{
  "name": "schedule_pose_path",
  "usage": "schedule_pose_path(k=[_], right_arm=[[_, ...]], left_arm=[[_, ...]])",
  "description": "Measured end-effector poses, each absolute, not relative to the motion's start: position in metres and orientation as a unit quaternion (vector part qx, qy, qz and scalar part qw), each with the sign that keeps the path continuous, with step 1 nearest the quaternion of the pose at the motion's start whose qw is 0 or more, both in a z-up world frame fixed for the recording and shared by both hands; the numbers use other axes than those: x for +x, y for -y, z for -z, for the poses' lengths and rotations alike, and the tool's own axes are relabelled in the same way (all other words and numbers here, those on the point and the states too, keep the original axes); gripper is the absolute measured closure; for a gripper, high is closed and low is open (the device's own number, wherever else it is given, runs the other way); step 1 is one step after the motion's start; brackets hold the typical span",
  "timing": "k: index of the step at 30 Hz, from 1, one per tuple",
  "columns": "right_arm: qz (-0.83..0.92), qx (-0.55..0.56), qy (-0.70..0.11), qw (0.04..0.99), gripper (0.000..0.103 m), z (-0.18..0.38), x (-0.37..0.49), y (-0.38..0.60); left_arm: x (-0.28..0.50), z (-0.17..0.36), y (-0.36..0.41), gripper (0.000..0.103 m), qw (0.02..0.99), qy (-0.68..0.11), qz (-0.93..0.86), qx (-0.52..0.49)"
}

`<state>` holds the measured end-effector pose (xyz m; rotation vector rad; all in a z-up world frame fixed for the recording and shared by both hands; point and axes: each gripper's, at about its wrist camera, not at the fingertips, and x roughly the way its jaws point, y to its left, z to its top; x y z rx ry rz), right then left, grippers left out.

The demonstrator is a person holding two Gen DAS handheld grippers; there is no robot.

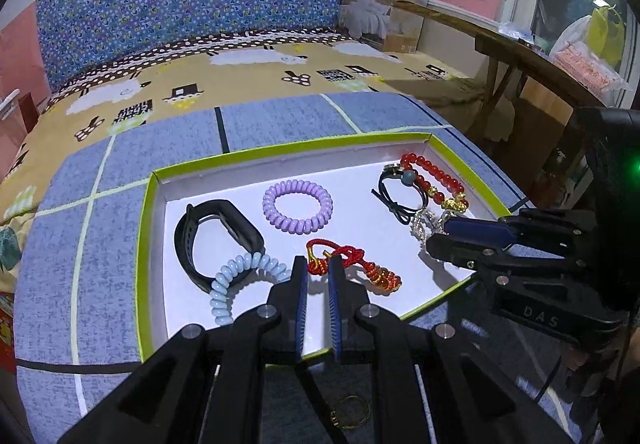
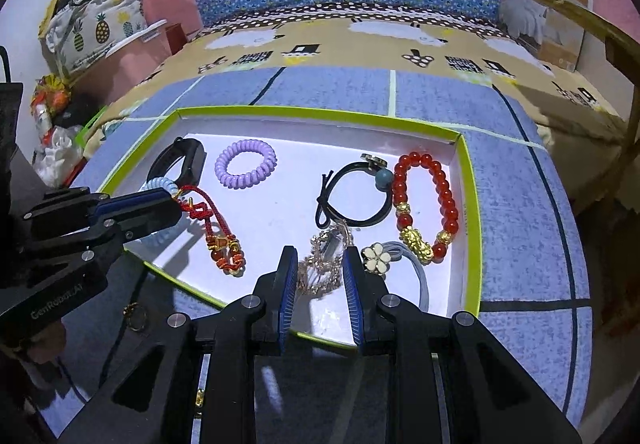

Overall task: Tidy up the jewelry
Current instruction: 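Open both grippers to release the charm and hairpin in the box, then move the left gripper to the gold ring while the right grasps the gold bead charm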

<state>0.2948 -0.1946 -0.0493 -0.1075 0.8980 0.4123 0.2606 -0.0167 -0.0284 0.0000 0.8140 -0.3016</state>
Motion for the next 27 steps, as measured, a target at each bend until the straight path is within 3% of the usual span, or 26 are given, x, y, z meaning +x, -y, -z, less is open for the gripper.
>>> schedule_pose_path(k=[5,8,27], right_arm=[[-0.191,-0.048,-0.428,0.882,0.079,0.047,0.293,0.197],[-0.192,-0.043,-0.424,0.884,0.078,0.045,0.289,0.199],[-0.197,-0.012,-0.354,0.914,0.075,0.0,0.192,0.212]], left_arm=[[0.259,0.028,0.015,0.091,0.908,-0.394,0.143,-0.004],[0.256,0.027,0.013,0.078,0.91,-0.389,0.142,-0.011],[0.168,-0.012,-0.001,0.078,0.939,-0.328,0.096,-0.026]])
